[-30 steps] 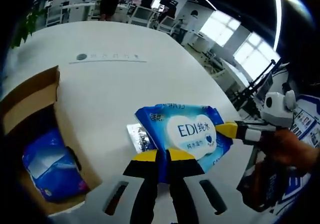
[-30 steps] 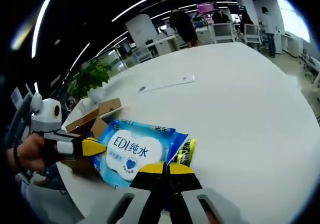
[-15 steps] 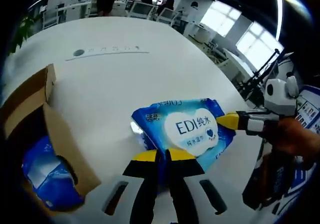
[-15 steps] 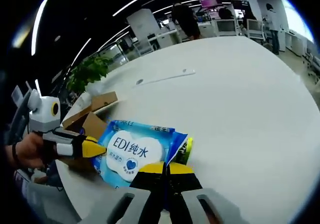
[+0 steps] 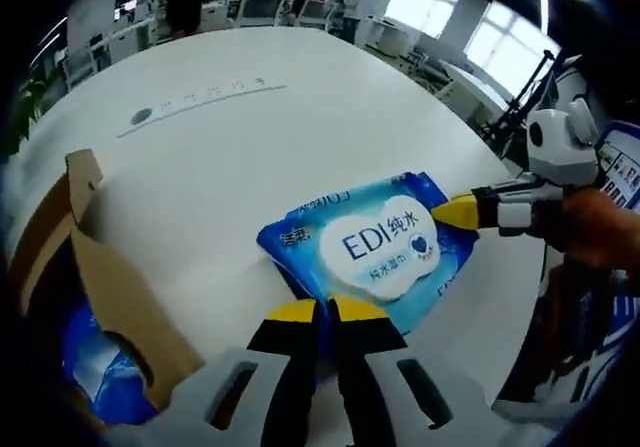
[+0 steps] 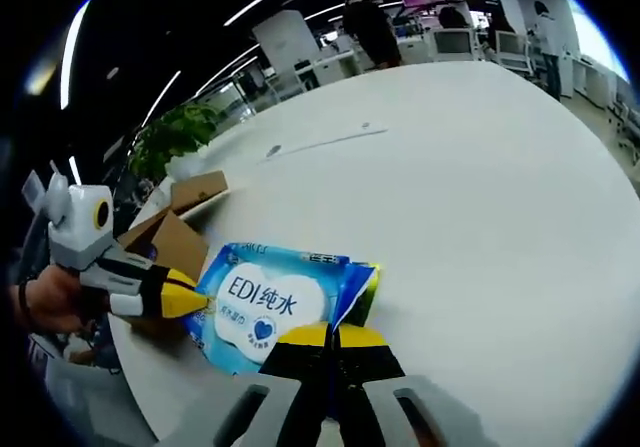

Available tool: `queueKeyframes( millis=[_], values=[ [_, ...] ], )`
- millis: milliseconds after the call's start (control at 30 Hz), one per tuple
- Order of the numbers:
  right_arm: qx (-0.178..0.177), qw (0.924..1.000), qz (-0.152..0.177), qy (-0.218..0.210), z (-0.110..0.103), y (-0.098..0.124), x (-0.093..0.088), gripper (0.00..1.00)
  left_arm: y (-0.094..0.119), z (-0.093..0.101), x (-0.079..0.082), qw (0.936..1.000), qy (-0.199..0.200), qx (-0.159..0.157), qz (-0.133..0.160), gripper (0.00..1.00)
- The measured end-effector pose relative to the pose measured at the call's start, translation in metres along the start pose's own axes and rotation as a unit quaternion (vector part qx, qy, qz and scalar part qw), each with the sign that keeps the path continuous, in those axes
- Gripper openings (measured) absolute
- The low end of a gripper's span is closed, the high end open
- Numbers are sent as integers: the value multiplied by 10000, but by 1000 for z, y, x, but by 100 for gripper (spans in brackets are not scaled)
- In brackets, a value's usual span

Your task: Operate the shoe box by opening the lid, removing the specified soft item, and placing it in the target area until the item is outside and the box remains undamaged.

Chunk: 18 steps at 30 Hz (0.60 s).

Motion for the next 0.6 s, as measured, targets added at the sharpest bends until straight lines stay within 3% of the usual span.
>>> queueKeyframes(
  millis=[600],
  values=[
    [-236,9995,-9,201,5,5,-2,0,15,-2,-1,9999,-71,83,105,2]
  ],
)
Point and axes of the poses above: the point that each gripper's makers call its tool centre point, and the gripper's own axes: y roughly backward along the fingers, z roughly to its right, x roughly out of its top, the point moved 9 cm from there along y, roughly backward along the fingers, and after that the axes turned 10 degrees about y, right-handed, at the moved point
